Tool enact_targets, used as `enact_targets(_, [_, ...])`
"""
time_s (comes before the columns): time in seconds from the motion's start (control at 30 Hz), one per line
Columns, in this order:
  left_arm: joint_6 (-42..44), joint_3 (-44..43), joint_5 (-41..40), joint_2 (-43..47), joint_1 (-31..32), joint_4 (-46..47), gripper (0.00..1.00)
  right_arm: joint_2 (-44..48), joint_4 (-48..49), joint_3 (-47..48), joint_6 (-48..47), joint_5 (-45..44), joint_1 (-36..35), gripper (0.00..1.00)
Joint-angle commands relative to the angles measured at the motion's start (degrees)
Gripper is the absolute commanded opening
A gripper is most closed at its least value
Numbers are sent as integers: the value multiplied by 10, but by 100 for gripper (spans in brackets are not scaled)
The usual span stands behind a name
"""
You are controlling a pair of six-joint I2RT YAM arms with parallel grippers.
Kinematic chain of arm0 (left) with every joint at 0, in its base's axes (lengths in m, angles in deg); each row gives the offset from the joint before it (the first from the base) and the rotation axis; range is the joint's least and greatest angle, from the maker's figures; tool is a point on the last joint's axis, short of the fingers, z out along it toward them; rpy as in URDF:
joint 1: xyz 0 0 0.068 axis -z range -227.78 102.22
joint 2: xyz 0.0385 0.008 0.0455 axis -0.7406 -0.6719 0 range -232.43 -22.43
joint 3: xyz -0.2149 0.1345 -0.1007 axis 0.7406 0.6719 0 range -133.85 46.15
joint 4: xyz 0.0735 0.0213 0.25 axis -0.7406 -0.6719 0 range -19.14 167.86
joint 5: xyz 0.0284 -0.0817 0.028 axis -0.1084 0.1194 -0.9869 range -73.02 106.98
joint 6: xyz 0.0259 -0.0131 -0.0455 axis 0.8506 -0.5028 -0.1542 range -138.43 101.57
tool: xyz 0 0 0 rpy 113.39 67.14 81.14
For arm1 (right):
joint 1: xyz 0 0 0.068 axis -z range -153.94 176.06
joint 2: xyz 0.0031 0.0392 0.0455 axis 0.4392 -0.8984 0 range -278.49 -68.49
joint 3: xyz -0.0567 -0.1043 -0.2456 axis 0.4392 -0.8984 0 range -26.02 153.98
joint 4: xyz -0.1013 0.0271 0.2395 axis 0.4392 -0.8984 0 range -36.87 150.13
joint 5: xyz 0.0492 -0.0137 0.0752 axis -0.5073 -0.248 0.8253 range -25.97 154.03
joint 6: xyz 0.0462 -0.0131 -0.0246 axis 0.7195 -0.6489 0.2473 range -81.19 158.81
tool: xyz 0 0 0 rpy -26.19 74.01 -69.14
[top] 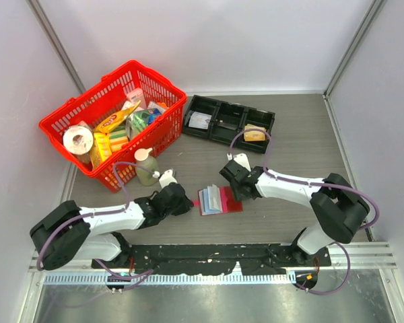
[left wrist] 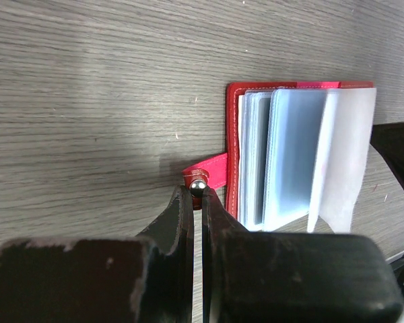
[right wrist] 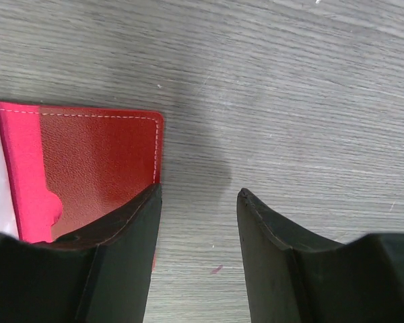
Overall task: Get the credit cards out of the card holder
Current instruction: Open the card holder at the center of the board.
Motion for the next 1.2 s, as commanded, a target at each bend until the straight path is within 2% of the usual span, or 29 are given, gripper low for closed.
enact_targets(0.0, [26,-9,-35,32,0,-39,0,49,25,11,10,13,3,54])
enact_targets(0.1, [30,-13,-38,46,0,-64,0,82,50,28,-10,39,0,55])
enact_targets(0.17, [33,-18,-40,53,0,-71,0,103,70,39,-18,62,-2,62])
enact_targets(0.2, [33,-19,-40,57,1,-73,0,115,77,40,-31,78,-6,83])
enact_targets(0.37, [36,-23,-38,64,1,-81,0,121,118,69,-45,132,-34,84])
enact_targets(0.6, [35,-22,-37,73,0,-82,0,4,69,167,-60,11,-129,85])
enact_targets(0.73, [31,-20,-40,90,2,-88,0,-55,59,194,-59,-15,-150,85])
enact_targets(0.9, [29,-21,-49,120,1,-102,0,-99,70,194,-40,-13,-155,85])
enact_targets(1.17, [25,-25,-46,147,2,-119,0,-121,117,153,-8,19,-155,85])
